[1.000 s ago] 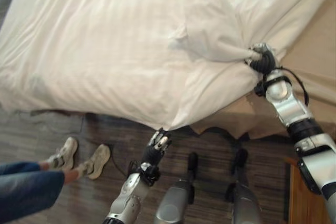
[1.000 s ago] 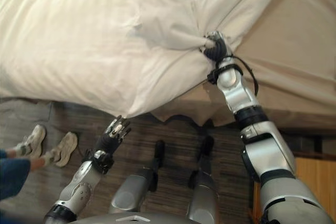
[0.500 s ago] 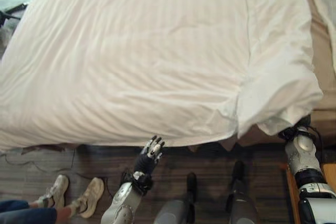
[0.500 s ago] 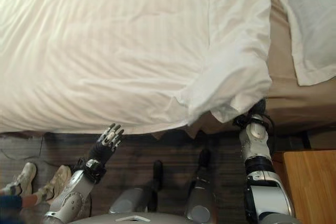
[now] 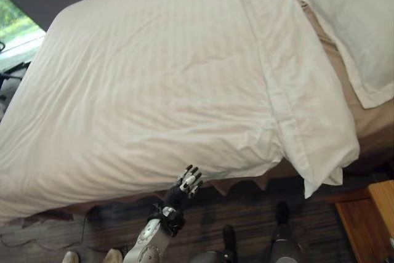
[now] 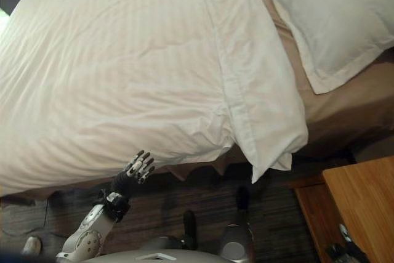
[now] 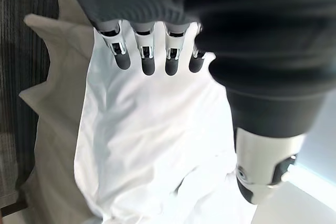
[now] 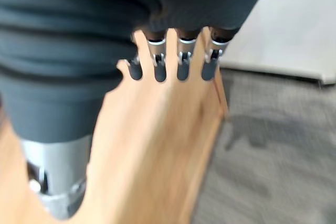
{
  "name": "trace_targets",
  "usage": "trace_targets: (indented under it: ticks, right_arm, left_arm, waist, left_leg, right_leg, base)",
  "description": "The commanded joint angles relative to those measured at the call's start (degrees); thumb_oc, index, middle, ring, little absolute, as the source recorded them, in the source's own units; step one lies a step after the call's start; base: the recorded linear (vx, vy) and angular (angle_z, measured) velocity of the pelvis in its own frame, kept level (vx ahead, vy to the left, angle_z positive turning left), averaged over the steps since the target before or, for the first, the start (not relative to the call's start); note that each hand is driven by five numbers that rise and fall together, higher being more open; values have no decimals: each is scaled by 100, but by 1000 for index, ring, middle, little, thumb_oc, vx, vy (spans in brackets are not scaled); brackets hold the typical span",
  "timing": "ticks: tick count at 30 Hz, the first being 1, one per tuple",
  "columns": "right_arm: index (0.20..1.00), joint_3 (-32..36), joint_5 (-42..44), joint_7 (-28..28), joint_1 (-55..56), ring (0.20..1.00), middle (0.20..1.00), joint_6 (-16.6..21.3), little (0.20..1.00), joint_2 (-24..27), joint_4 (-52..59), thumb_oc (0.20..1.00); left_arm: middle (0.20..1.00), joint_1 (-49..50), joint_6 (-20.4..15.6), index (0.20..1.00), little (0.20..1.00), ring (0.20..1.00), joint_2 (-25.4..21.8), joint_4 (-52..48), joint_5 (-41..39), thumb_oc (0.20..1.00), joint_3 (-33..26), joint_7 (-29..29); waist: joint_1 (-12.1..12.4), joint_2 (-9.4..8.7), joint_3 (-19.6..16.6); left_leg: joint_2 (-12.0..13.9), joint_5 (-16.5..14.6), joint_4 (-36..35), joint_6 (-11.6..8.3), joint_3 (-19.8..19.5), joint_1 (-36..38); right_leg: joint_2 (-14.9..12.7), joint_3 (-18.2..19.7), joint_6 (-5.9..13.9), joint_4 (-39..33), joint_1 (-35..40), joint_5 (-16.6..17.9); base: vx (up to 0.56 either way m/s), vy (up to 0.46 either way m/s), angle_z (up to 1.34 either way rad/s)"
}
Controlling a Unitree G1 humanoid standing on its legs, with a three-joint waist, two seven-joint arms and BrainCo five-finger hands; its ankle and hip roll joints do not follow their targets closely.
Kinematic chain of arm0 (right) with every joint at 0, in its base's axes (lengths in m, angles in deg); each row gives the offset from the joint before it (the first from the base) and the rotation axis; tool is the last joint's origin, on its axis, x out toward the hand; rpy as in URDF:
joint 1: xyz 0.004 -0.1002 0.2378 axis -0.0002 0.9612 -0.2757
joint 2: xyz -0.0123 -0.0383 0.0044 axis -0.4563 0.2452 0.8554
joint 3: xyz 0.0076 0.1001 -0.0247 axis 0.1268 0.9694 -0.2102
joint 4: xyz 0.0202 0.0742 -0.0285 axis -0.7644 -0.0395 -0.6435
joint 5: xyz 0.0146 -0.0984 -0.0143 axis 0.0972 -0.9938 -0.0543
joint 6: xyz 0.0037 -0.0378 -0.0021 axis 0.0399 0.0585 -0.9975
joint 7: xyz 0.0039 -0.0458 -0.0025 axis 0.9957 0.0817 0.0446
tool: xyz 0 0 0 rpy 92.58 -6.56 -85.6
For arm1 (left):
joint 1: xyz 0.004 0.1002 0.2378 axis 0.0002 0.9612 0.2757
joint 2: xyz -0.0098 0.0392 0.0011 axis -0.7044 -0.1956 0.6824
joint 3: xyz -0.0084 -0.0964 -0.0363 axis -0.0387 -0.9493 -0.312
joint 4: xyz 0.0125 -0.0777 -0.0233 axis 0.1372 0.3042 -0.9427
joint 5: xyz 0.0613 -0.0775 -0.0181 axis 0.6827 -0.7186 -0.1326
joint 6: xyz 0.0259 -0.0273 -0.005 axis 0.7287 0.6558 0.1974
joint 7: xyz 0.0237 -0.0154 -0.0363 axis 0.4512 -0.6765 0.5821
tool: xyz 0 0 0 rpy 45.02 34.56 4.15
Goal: Making the bed.
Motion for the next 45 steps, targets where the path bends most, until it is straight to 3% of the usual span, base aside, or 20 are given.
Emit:
trace_targets:
  ticks: [1, 5, 6, 9, 13, 18, 21, 33, 40, 43, 45]
  right_arm:
    - [1000, -49, -174, 220, -324, 1000, 1000, 146, 1000, 356, -51, 1000]
    - [1000, -273, -655, 385, -356, 1000, 1000, 443, 1000, 494, 994, 1000]
    - [1000, -523, -1239, 616, -339, 1000, 1000, 641, 1000, 470, 2137, 1000]
    - [1000, -697, -2443, 1049, -159, 1000, 1000, 699, 1000, 219, 3976, 1000]
    - [1000, -972, -3876, 1359, -49, 1000, 1000, 283, 1000, -402, 5504, 1000]
    - [1000, -1668, -4206, 866, 211, 1000, 1000, 140, 1000, -1405, 7018, 1000]
    - [1000, -2175, -4177, 585, 324, 1000, 1000, 190, 1000, -1798, 7462, 1000]
    - [1000, -3086, -4387, 411, 75, 1000, 1000, 205, 1000, -1875, 7781, 1000]
    - [1000, -2871, -5111, 850, -206, 1000, 1000, 50, 1000, -1593, 7733, 1000]
    - [1000, -2523, -5480, 1273, -405, 1000, 1000, -151, 1000, -1441, 7432, 1000]
    - [1000, -1858, -5807, 1834, -570, 1000, 1000, -365, 1000, -1171, 7186, 1000]
  left_arm:
    - [1000, -235, -196, 1000, 1000, 1000, 83, -238, -74, 1000, -127, -135]
    - [1000, -249, -239, 1000, 1000, 1000, 70, -187, -1, 1000, -201, -98]
    - [1000, -255, -255, 1000, 1000, 1000, 94, -171, 74, 1000, -262, -64]
    - [1000, -273, -220, 1000, 1000, 1000, 194, -109, 242, 1000, -388, -27]
    - [1000, -310, -120, 1000, 1000, 1000, 302, 5, 542, 1000, -424, 60]
    - [1000, -348, 16, 1000, 1000, 1000, 473, 103, 786, 1000, -409, 218]
    - [1000, -299, 18, 1000, 1000, 1000, 516, 151, 867, 1000, -446, 330]
    - [1000, -290, -118, 1000, 1000, 1000, 584, 297, 868, 1000, -475, 544]
    - [1000, -298, -177, 1000, 1000, 1000, 602, 321, 782, 1000, -481, 584]
    - [1000, -269, -173, 1000, 1000, 1000, 579, 296, 799, 1000, -493, 541]
    - [1000, -211, -143, 1000, 1000, 1000, 566, 266, 792, 1000, -550, 438]
  waist:
    - [81, -99, 128]
    - [-1, -283, 43]
    - [-38, -325, 39]
    - [-68, -383, -17]
    - [-10, -422, -66]
    - [36, -481, -73]
    - [58, -511, -48]
    - [90, -606, 80]
    - [134, -681, 80]
    - [166, -681, 71]
    - [188, -680, 42]
  left_leg:
    - [192, 164, 69, -227, 222, -93]
    - [222, 134, 69, -208, 330, -30]
    - [239, 103, 69, -199, 386, 28]
    - [254, 105, 69, -176, 454, 33]
    - [270, 80, 69, -152, 464, 78]
    - [281, 69, 69, -131, 472, 142]
    - [279, 73, 69, -123, 466, 164]
    - [267, 61, 69, -104, 550, 164]
    - [288, 23, 69, -80, 584, 190]
    - [290, 3, 69, -70, 576, 213]
    - [275, -38, 69, -44, 542, 231]
  right_leg:
    - [22, 253, 337, 137, 499, -521]
    - [68, 364, 361, 134, 485, -450]
    - [100, 425, 365, 143, 493, -442]
    - [125, 506, 354, 123, 458, -396]
    - [143, 513, 334, 116, 502, -400]
    - [164, 516, 312, 118, 562, -419]
    - [171, 515, 313, 128, 590, -412]
    - [155, 579, 346, 146, 559, -368]
    - [170, 617, 356, 155, 548, -366]
    - [165, 616, 355, 159, 563, -373]
    - [147, 604, 366, 164, 587, -397]
  base:
    - [16, 1, -11]
    - [-1, 13, -17]
    - [-13, 23, -22]
    - [-4, 6, -24]
    - [3, -2, -7]
    - [-3, -4, 1]
    - [-4, 3, 1]
    - [-4, 8, 0]
    - [1, 4, -1]
    - [10, 6, 0]
    - [41, 22, 2]
